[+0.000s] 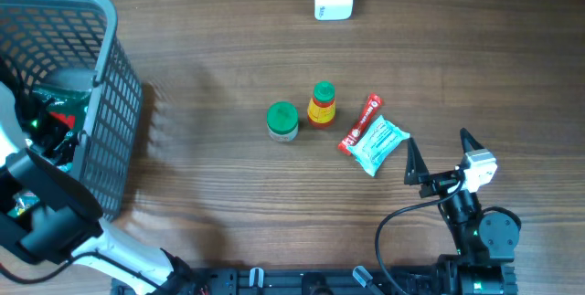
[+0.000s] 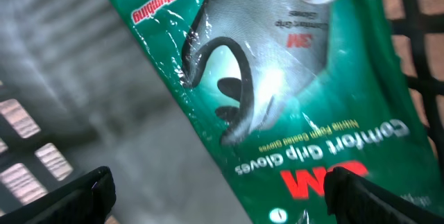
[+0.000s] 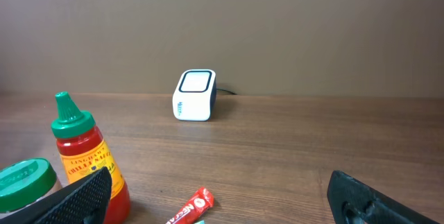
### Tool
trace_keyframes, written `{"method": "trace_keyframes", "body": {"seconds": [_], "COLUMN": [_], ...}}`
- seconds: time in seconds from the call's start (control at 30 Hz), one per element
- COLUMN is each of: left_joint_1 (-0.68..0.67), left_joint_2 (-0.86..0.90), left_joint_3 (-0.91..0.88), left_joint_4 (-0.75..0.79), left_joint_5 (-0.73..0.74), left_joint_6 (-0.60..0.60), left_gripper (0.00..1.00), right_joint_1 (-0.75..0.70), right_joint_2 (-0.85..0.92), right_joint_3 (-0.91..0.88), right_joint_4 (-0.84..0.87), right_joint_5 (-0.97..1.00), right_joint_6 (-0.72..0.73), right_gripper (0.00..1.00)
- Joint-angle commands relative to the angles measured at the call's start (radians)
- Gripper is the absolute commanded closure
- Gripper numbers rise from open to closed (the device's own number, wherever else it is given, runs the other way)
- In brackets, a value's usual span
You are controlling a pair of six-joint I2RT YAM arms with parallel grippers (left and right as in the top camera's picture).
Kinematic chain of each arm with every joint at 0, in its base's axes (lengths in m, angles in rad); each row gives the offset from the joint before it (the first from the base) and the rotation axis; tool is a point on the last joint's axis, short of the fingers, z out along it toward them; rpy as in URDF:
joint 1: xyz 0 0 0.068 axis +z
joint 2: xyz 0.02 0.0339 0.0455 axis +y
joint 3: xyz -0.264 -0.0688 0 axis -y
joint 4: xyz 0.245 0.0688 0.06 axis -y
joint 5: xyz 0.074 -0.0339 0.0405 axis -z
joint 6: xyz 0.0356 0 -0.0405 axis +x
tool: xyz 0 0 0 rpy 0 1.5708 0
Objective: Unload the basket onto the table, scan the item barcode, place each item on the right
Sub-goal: 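Reach the left gripper into the basket and grasp the green 3M glove pack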
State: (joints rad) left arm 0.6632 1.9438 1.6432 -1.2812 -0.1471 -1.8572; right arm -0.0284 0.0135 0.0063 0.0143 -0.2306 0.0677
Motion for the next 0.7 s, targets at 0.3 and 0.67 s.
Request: {"method": "trace_keyframes", "body": {"seconds": [0.3, 0.67], "left_joint_1": [0.002, 0.002], "left_joint_2": [0.187, 0.367], "left_joint_3": [0.005, -0.142], "left_joint_4": [0.039, 0.074], "left_joint_5": [-0.117, -0.091], "left_joint_6": [-0.193, -0.186], "left_gripper": [0.0, 0.96], "right_joint_1": [0.005, 0.005], "right_joint_2": [-0.006, -0.004], "right_joint_3": [-0.001, -0.001], "right_joint_4": [0.002, 0.002], "right_joint_5": [0.014, 0.014], "right_joint_6": [0.013, 0.013], "right_gripper": [0.0, 0.0]}}
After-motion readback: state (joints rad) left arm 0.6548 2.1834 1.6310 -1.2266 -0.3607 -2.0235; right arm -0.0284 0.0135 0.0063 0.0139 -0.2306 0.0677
